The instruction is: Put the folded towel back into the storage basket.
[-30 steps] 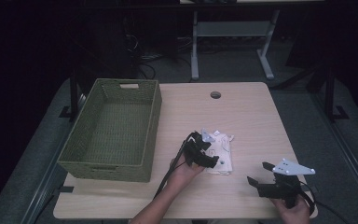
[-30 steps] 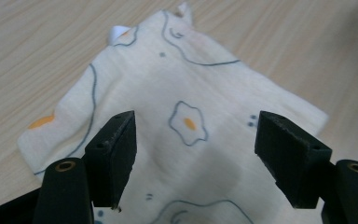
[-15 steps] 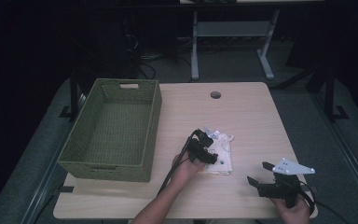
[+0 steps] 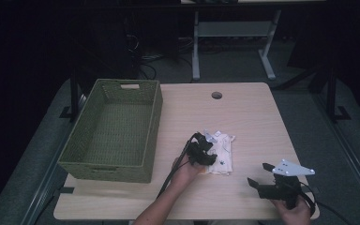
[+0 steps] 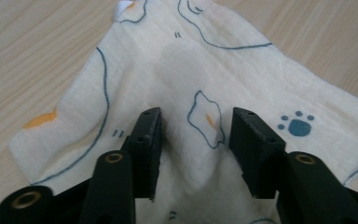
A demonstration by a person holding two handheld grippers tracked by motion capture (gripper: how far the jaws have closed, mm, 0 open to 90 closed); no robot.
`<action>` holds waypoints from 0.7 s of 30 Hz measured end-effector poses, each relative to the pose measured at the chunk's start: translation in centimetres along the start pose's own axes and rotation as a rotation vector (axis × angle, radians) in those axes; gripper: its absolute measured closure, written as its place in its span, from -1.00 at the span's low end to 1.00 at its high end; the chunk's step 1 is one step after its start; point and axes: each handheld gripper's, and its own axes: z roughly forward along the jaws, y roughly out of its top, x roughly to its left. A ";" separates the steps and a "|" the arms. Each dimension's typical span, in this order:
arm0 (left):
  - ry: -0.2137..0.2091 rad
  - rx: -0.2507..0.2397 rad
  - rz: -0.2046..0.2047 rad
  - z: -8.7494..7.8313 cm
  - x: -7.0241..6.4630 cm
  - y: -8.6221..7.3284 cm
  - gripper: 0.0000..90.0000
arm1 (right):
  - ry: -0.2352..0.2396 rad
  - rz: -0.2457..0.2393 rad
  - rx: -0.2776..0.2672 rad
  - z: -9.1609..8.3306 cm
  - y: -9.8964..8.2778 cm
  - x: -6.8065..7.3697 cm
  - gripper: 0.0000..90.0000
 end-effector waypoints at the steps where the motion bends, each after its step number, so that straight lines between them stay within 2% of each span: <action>1: -0.007 -0.001 0.001 -0.1 0.1 -0.1 0.27 | 0.000 -0.001 -0.001 0.0 0.0 0.1 -0.61; 14: -0.001 0.003 -0.036 -0.2 0.9 0.0 0.67 | 0.008 -0.012 0.001 0.1 0.1 0.2 -0.61; 19: -0.007 0.011 -0.054 -0.2 1.2 0.1 0.79 | 0.018 -0.025 -0.007 0.0 0.2 0.3 -0.61; 21: -0.034 0.032 -0.062 -0.2 1.4 0.4 0.80 | 0.019 -0.025 -0.004 0.0 0.2 0.3 -0.61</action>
